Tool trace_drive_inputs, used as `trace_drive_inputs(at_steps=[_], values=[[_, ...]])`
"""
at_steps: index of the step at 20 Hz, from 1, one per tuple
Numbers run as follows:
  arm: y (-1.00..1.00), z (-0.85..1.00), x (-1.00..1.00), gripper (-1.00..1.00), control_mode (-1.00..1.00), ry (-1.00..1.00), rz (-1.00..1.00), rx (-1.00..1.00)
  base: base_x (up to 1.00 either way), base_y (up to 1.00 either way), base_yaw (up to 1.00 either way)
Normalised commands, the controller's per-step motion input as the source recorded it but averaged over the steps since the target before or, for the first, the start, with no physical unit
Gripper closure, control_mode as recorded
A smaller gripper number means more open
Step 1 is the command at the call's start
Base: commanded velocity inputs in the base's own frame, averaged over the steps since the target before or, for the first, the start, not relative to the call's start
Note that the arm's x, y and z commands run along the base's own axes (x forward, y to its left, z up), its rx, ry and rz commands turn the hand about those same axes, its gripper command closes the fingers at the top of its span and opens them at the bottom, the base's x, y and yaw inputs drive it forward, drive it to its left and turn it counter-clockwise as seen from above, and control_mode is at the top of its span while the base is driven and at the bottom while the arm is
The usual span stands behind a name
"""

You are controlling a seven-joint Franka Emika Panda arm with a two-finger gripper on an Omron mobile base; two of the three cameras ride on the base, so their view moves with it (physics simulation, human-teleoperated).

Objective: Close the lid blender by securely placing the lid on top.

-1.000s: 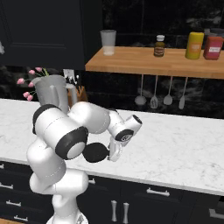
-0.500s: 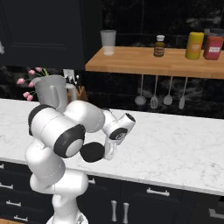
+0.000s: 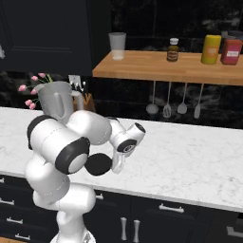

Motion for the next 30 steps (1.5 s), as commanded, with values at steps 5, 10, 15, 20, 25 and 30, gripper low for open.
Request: trace_drive_inputs(at_steps=[5, 10, 15, 20, 25, 30], values=[[-0.15, 0.64, -0.25, 1.00, -1.00, -0.34, 0.00, 0.17, 0.00, 0.00, 0.00], [-0.39, 0.98, -0.38, 1.00, -1.00, -0.41, -0.01, 0.30, 0.00, 0.00, 0.00], [-0.36, 1.00, -0.36, 1.00, -1.00, -0.39, -0.05, 0.31, 0.00, 0.00, 0.00], [-0.41, 1.00, -0.41, 1.00, -1.00, -0.28, -0.05, 0.31, 0.00, 0.00, 0.00], [-0.39, 1.00, -0.18, 1.00, -1.00, -0.14, 0.00, 0.29, 0.00, 0.00, 0.00], [-0.31, 1.00, -0.16, 1.00, -1.00, -0.15, 0.00, 0.27, 0.00, 0.00, 0.00]])
